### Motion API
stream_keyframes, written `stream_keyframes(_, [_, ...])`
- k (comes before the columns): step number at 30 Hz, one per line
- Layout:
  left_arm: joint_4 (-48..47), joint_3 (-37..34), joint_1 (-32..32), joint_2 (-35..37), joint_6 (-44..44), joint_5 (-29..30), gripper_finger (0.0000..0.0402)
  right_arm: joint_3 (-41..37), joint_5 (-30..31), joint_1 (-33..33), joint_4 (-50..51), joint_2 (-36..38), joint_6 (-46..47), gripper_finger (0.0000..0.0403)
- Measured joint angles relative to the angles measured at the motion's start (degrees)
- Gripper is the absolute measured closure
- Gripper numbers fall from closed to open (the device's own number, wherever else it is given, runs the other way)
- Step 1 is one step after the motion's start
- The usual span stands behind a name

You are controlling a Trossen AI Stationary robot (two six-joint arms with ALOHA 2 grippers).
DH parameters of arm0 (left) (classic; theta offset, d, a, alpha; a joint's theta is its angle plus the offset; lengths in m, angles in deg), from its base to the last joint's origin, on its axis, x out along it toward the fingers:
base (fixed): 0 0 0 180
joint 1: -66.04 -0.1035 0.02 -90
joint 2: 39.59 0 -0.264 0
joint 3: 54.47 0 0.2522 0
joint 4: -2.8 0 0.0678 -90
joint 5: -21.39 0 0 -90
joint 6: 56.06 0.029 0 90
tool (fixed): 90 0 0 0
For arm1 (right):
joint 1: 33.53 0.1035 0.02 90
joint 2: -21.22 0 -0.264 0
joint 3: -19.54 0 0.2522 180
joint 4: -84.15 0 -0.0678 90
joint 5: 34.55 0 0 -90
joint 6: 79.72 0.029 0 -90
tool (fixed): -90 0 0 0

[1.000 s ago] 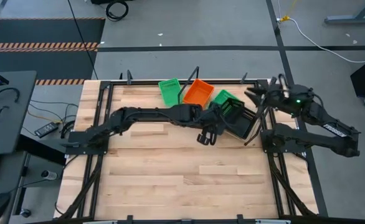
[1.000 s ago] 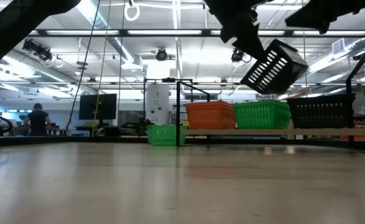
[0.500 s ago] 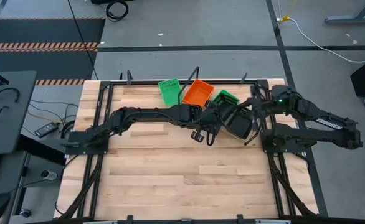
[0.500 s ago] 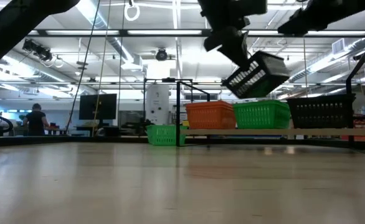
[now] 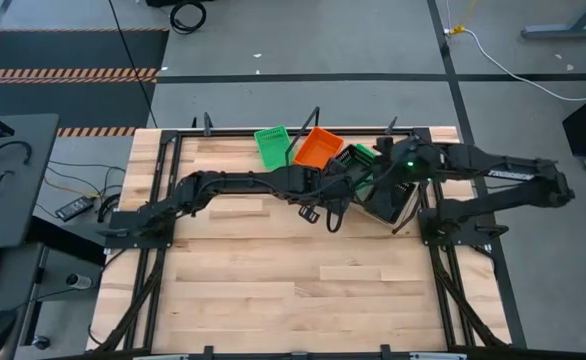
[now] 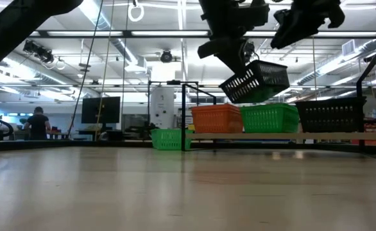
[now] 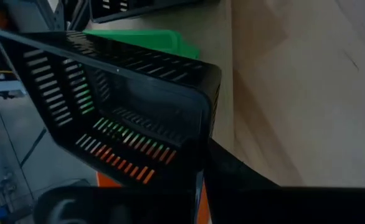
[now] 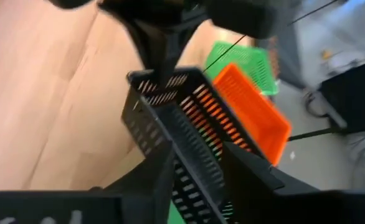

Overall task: Stack baskets on shelf by color
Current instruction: Stack the black basket on top of the black basket on the shelf

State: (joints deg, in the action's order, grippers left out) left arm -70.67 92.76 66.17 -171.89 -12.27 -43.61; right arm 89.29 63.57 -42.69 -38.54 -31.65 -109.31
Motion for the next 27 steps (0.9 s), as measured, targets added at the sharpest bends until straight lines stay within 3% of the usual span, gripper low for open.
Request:
stream_keyframes(7, [0.82,0.00,0.71,0.04,1.95,3.36,0.0386,7.77,-0.28,2.42,8.66,-10.47,1.98,0.0218])
stream_keyframes(14, [0.79,-0.02,1.13,0.04,2.03,3.51,0.0386,10.16,-0.03,2.96,11.02,-16.73,2.43,0.0217])
stream_keyframes(20, [0.93,-0.04,1.13,0.04,1.97,3.48,0.0385,10.51,-0.18,2.96,14.38,-18.46,2.42,0.0265])
stream_keyframes(27, [5.26,-0.10,1.07,0.27,2.34,4.64,0.0364,10.55,-0.31,2.75,16.87,-17.72,1.91,0.0380])
